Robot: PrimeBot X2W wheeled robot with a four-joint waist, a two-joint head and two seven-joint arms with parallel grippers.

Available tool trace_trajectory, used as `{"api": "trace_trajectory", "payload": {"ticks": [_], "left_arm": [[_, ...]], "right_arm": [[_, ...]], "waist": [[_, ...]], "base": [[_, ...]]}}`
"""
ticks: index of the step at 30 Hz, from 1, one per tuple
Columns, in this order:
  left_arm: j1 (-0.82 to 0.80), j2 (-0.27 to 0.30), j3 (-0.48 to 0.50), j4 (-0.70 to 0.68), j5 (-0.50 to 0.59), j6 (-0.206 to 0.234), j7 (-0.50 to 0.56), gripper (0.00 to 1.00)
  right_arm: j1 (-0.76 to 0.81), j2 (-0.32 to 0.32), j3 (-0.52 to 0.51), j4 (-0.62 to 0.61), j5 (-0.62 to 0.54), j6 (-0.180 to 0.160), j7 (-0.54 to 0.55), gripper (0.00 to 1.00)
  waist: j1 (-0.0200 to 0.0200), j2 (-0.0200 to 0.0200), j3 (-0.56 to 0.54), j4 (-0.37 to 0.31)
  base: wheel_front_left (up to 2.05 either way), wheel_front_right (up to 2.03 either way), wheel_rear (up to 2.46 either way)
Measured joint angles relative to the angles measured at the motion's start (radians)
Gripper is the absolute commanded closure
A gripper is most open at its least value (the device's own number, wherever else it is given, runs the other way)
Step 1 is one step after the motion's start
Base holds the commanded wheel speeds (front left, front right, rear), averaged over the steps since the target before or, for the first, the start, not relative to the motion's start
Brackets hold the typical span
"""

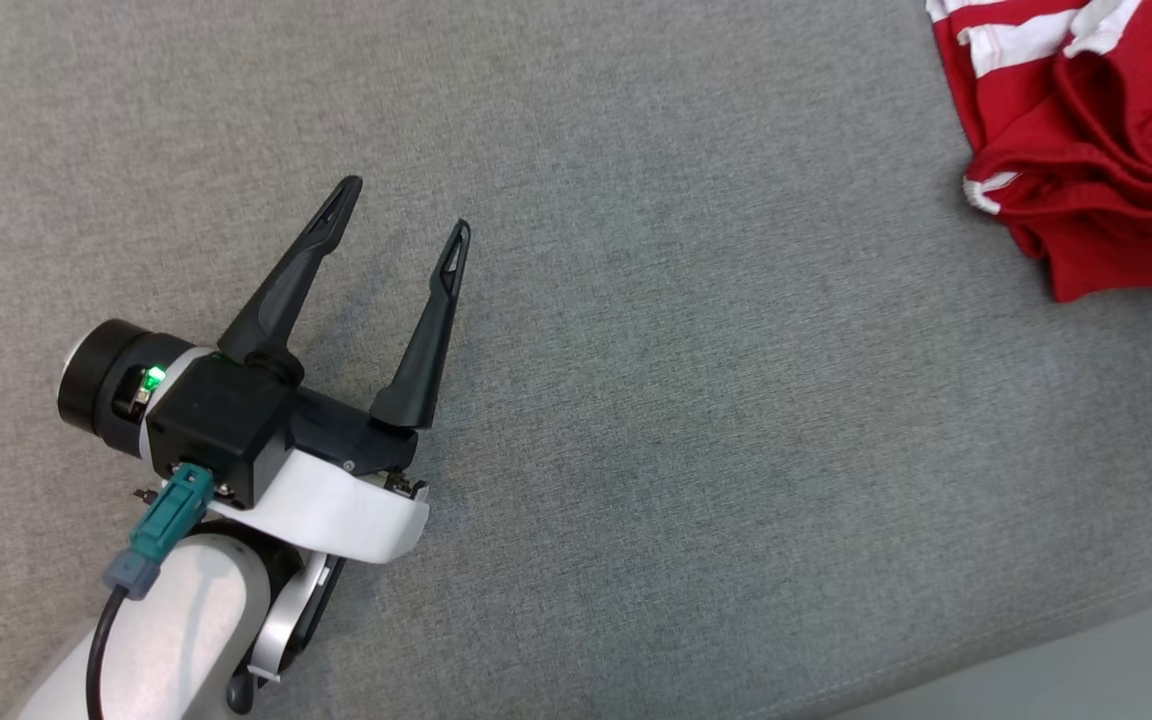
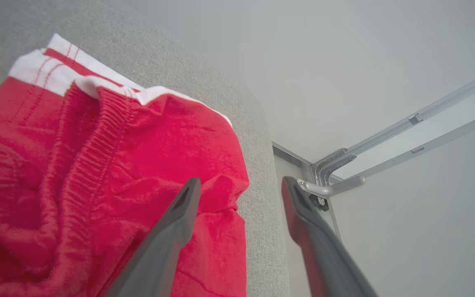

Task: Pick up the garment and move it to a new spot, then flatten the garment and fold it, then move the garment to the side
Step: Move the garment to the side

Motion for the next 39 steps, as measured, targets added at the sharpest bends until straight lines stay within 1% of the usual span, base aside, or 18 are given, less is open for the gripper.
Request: {"api": "trace_trajectory", "payload": {"ticks": [2, 3, 4, 8, 13, 20, 23, 30, 34, 39], "left_arm": [[0.010, -0.002, 0.001, 0.009, -0.008, 0.003, -0.009, 0.00], [0.010, -0.002, 0.001, 0.009, -0.008, 0.003, -0.009, 0.00], [0.020, -0.003, 0.001, 0.014, -0.013, 0.006, -0.011, 0.00], [0.061, -0.006, 0.009, 0.034, -0.028, 0.025, -0.028, 0.00], [0.114, -0.011, 0.028, 0.053, -0.053, 0.051, -0.049, 0.00], [0.194, -0.014, 0.077, 0.074, -0.093, 0.095, -0.091, 0.00], [0.226, -0.011, 0.102, 0.081, -0.107, 0.114, -0.107, 0.00], [0.298, -0.003, 0.129, 0.087, -0.127, 0.137, -0.132, 0.00], [0.343, 0.015, 0.144, 0.094, -0.138, 0.146, -0.141, 0.00], [0.393, 0.023, 0.140, 0.096, -0.144, 0.157, -0.137, 0.00]], "right_arm": [[0.029, 0.022, -0.035, -0.042, 0.001, 0.000, 0.000, 0.00], [0.029, 0.022, -0.035, -0.042, 0.001, 0.000, 0.000, 0.00], [0.046, 0.036, -0.048, -0.070, 0.013, 0.000, 0.000, 0.00], [0.139, 0.101, -0.100, -0.193, 0.053, 0.000, -0.001, 0.00], [0.275, 0.195, -0.131, -0.311, 0.100, 0.000, -0.001, 0.00], [0.432, 0.325, -0.156, -0.440, 0.130, -0.001, 0.005, 0.00], [0.482, 0.370, -0.162, -0.504, 0.133, -0.001, 0.034, 0.00], [0.562, 0.424, -0.140, -0.615, 0.126, -0.001, 0.100, 0.00], [0.620, 0.443, -0.138, -0.660, 0.123, -0.001, 0.138, 0.00], [0.687, 0.449, -0.136, -0.686, 0.123, -0.001, 0.166, 0.00]], "waist": [[0.0000, 0.0000, -0.019, -0.001], [0.0000, 0.0000, -0.019, -0.001], [0.0000, 0.0000, -0.029, -0.002], [0.0000, 0.0000, -0.079, -0.004], [-0.0001, 0.0000, -0.149, 0.003], [0.0000, 0.0000, -0.242, 0.041], [0.0000, 0.0000, -0.277, 0.069], [0.0000, 0.0000, -0.356, 0.134], [0.0000, 0.0000, -0.418, 0.171], [0.0000, 0.0001, -0.484, 0.191]], "base": [[0.00, 0.00, 0.00], [0.00, 0.00, 0.00], [0.00, 0.00, 0.00], [0.00, 0.00, 0.00], [0.00, 0.00, 0.00], [0.00, 0.00, 0.00], [0.00, 0.00, 0.00], [0.00, 0.00, 0.00], [0.00, 0.00, 0.00], [0.00, 0.00, 0.00]]}}
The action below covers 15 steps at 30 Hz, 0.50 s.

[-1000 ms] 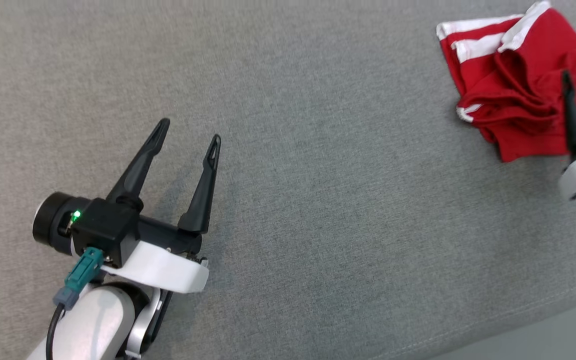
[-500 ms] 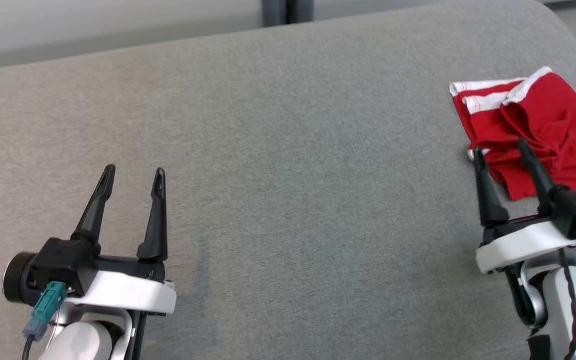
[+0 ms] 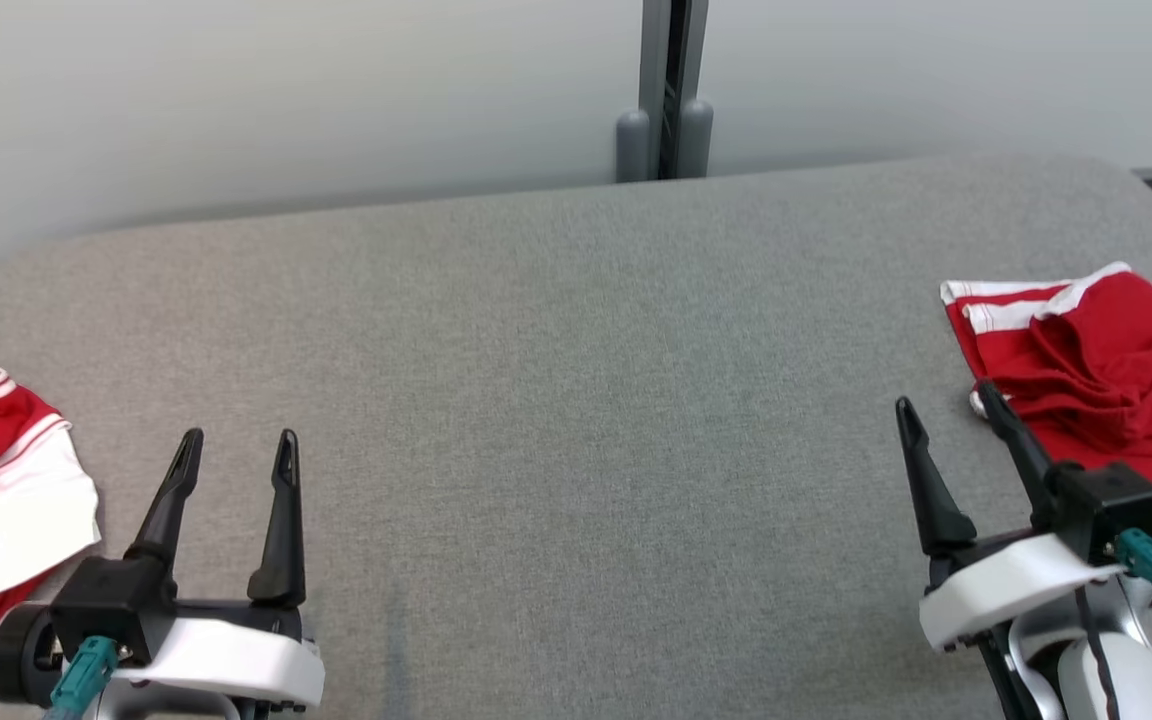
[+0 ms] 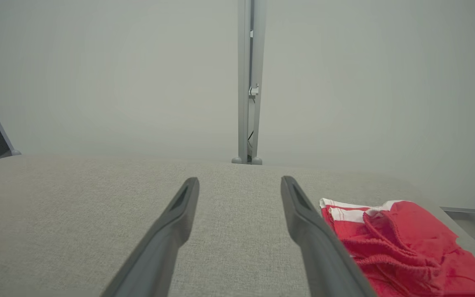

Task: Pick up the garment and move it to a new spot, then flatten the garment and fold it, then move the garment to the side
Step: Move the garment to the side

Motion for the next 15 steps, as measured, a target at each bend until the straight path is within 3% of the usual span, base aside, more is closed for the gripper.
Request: {"api": "trace_trajectory", "payload": {"ticks": [15], "left_arm": [[0.076, 0.010, -0.031, -0.009, -0.004, 0.015, 0.030, 0.00]], "right_arm": [[0.155, 0.003, -0.040, -0.090, 0.020, -0.001, 0.055, 0.00]], "waist": [[0.0000, 0.0000, -0.101, 0.014]], "base": [[0.00, 0.00, 0.00]]}}
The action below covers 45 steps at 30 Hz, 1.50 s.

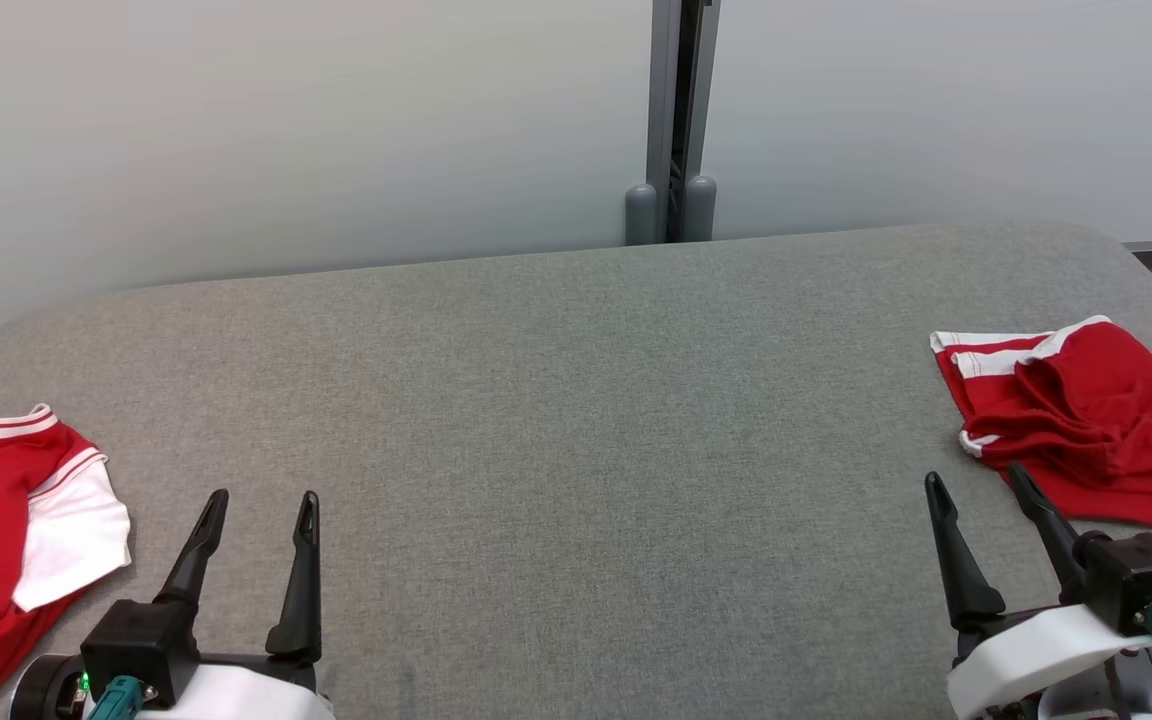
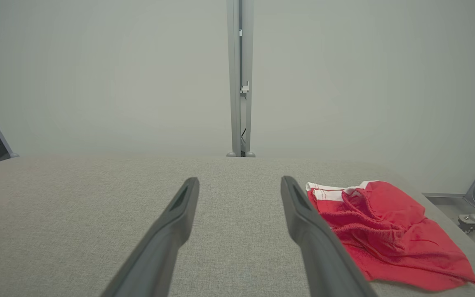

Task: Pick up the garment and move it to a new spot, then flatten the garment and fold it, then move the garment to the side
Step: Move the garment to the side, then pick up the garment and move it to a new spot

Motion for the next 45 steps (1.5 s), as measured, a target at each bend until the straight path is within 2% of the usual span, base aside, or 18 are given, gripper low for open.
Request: {"api": "trace_trajectory", "payload": {"ticks": [20, 26, 35, 37, 38, 45], "left_arm": [[0.000, 0.002, -0.009, -0.017, -0.006, 0.011, 0.010, 0.00], [-0.008, 0.000, -0.013, -0.018, -0.006, 0.012, 0.014, 0.00], [-0.019, -0.002, -0.003, -0.015, -0.014, 0.019, 0.010, 0.00], [-0.021, -0.003, 0.002, -0.011, -0.015, 0.020, 0.005, 0.00], [-0.021, -0.003, 0.002, -0.011, -0.015, 0.020, 0.005, 0.00], [-0.020, -0.005, 0.016, 0.000, -0.027, 0.021, -0.011, 0.00]], "right_arm": [[0.025, 0.000, -0.024, -0.031, 0.012, 0.000, 0.012, 0.00], [0.032, 0.000, -0.043, -0.037, 0.012, 0.000, 0.011, 0.00], [0.040, 0.000, -0.038, -0.062, 0.012, 0.000, 0.012, 0.00], [0.039, 0.000, -0.027, -0.071, 0.016, 0.000, 0.020, 0.00], [0.039, 0.000, -0.027, -0.071, 0.016, 0.000, 0.020, 0.00], [0.028, 0.001, -0.003, -0.083, 0.023, 0.000, 0.026, 0.00]], "waist": [[0.0000, 0.0000, -0.004, 0.011], [0.0000, 0.0000, -0.001, 0.039], [0.0000, 0.0000, 0.002, 0.135], [0.0000, 0.0000, 0.005, 0.190], [0.0000, 0.0000, 0.005, 0.190], [0.0000, 0.0000, 0.012, 0.321]], "base": [[0.00, 0.00, 0.00], [0.00, 0.00, 0.00], [0.00, 0.00, 0.00], [0.00, 0.00, 0.00], [0.00, 0.00, 0.00], [0.00, 0.00, 0.00]]}}
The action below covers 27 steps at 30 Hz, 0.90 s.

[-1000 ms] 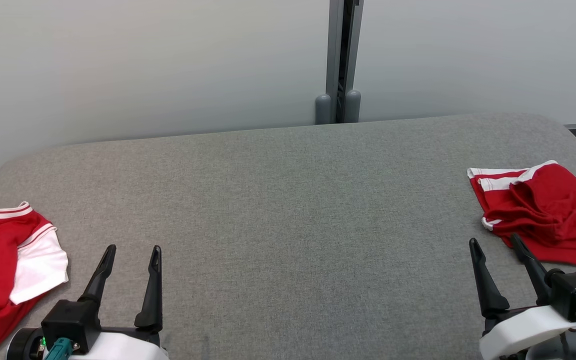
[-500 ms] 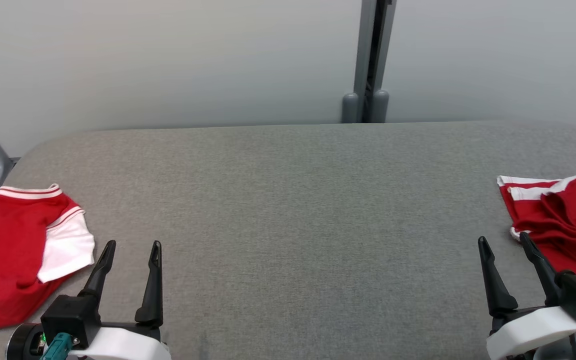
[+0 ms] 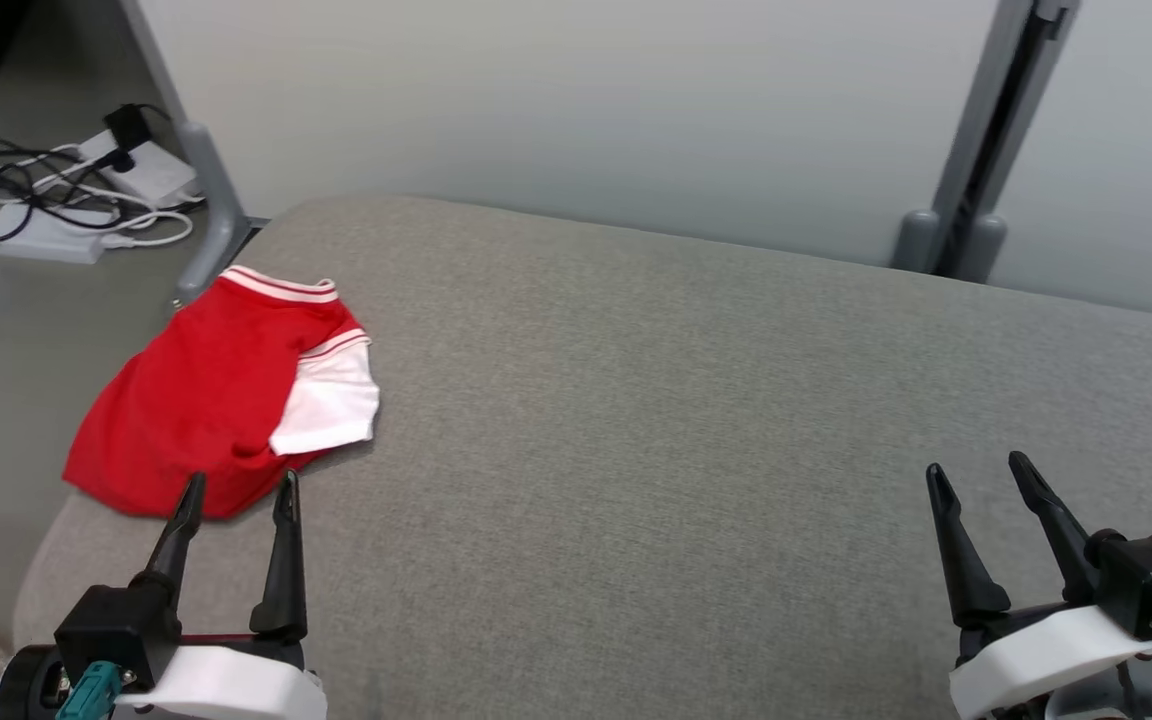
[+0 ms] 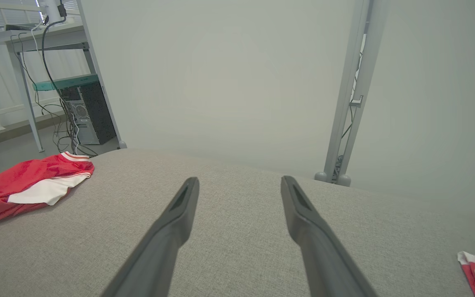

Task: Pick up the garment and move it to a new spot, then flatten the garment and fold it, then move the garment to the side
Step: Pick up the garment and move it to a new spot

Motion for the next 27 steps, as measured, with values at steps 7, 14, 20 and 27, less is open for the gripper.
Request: {"api": "trace_trajectory", "payload": {"ticks": [7, 14, 20, 27], "left_arm": [[0.000, -0.003, 0.007, 0.007, -0.007, 0.001, -0.010, 0.00], [-0.001, -0.008, 0.007, 0.010, -0.009, 0.001, -0.015, 0.00], [-0.020, -0.013, 0.018, -0.004, -0.013, 0.000, -0.034, 0.00], [-0.201, -0.002, 0.102, 0.030, -0.012, -0.052, -0.072, 0.00]], "right_arm": [[-0.003, 0.000, 0.012, 0.001, 0.008, 0.000, 0.001, 0.00], [-0.003, 0.000, 0.015, 0.003, 0.012, 0.000, 0.004, 0.00], [-0.009, 0.000, 0.018, -0.006, 0.012, 0.000, 0.010, 0.00], [-0.073, 0.000, 0.030, -0.058, -0.024, 0.000, 0.053, 0.00]], "waist": [[0.0000, 0.0000, 0.007, 0.080], [0.0000, 0.0000, 0.010, 0.096], [0.0000, 0.0000, 0.031, 0.093], [0.0000, 0.0000, 0.122, 0.067]], "base": [[0.00, 0.00, 0.00], [0.00, 0.00, 0.00], [0.00, 0.00, 0.00], [0.00, 0.00, 0.00]]}}
